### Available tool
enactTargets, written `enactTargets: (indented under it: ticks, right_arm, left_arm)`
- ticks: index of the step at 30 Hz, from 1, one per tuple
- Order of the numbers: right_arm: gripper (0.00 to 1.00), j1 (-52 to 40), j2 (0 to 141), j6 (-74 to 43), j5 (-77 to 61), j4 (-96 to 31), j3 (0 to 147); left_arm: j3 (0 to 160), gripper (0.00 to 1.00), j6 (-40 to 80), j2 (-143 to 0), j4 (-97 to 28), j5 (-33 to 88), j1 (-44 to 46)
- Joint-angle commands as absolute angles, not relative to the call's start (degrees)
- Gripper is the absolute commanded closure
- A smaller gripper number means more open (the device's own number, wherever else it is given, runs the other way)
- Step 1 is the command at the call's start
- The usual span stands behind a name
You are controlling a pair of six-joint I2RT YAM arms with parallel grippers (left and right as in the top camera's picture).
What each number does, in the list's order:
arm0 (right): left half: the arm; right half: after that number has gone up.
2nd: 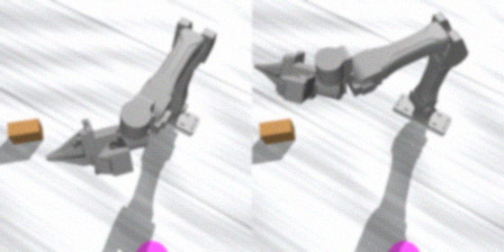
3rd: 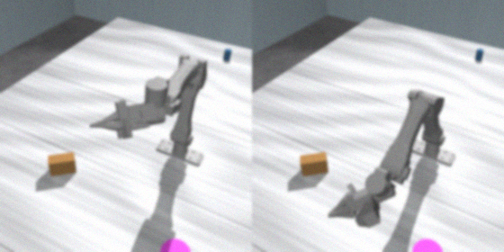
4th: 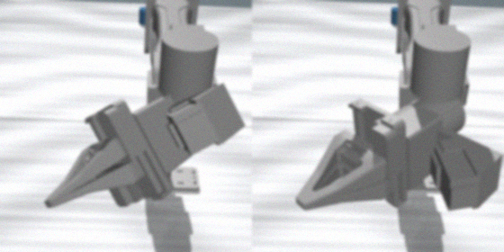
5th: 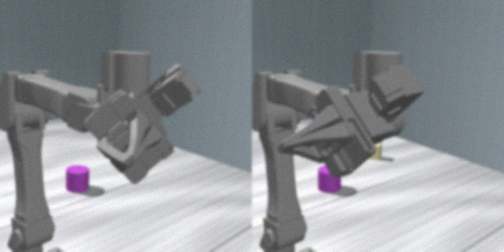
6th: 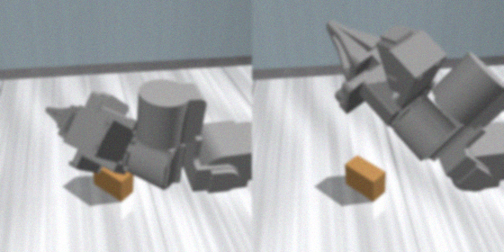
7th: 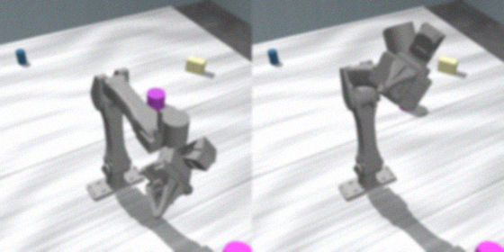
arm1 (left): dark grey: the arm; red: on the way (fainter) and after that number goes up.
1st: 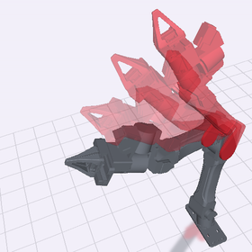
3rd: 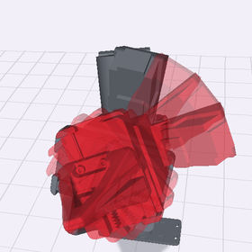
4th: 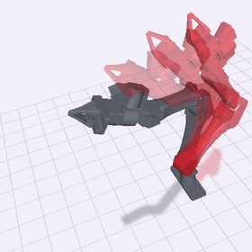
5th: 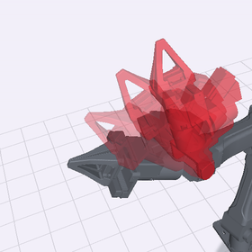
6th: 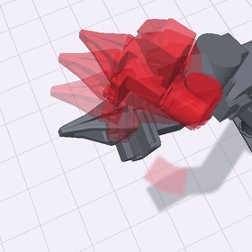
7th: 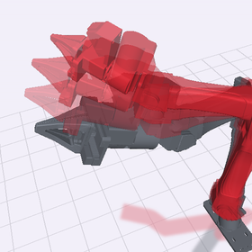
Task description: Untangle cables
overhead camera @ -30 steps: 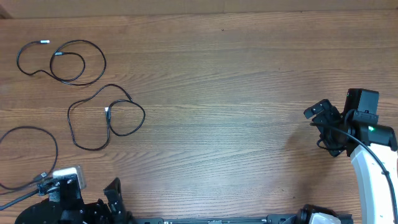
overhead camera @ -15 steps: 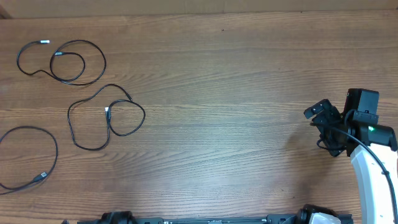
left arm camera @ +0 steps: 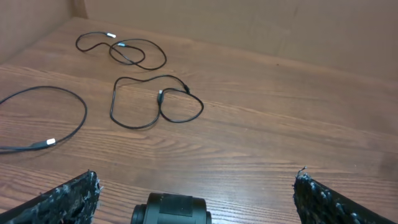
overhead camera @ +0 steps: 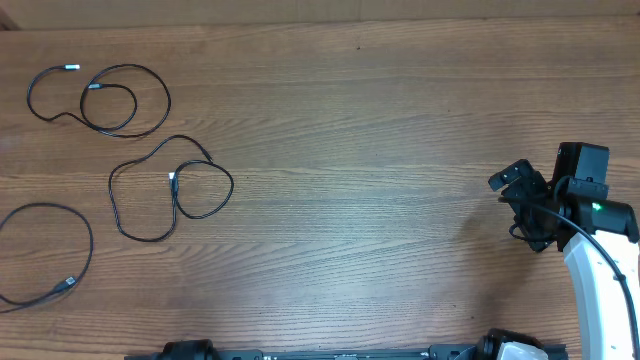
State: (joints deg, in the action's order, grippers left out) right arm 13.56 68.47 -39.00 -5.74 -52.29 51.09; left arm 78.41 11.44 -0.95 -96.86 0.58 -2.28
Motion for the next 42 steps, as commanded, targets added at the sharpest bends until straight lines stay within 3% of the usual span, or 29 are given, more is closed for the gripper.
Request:
enactTargets:
  ticks: [1,32,42]
  right_arm:
    - [0.00,13.9,68.3,-39.2,-5.7,-52.1,50.8]
    - [0.00,13.9,68.3,-39.2,-5.7,-52.1,50.8]
    - [0.00,13.9,68.3,-39.2,-5.7,-52.1,50.8]
  left_arm:
    - [78.6,0.00,10.7,-0.3,-96.8,-0.2,-2.2]
    - [78.5,0.00,10.8,-0.3,-96.2,-0.1,0.1]
    - [68.7,0.00,13.2,-0.3,-76.0,1.1,0.8]
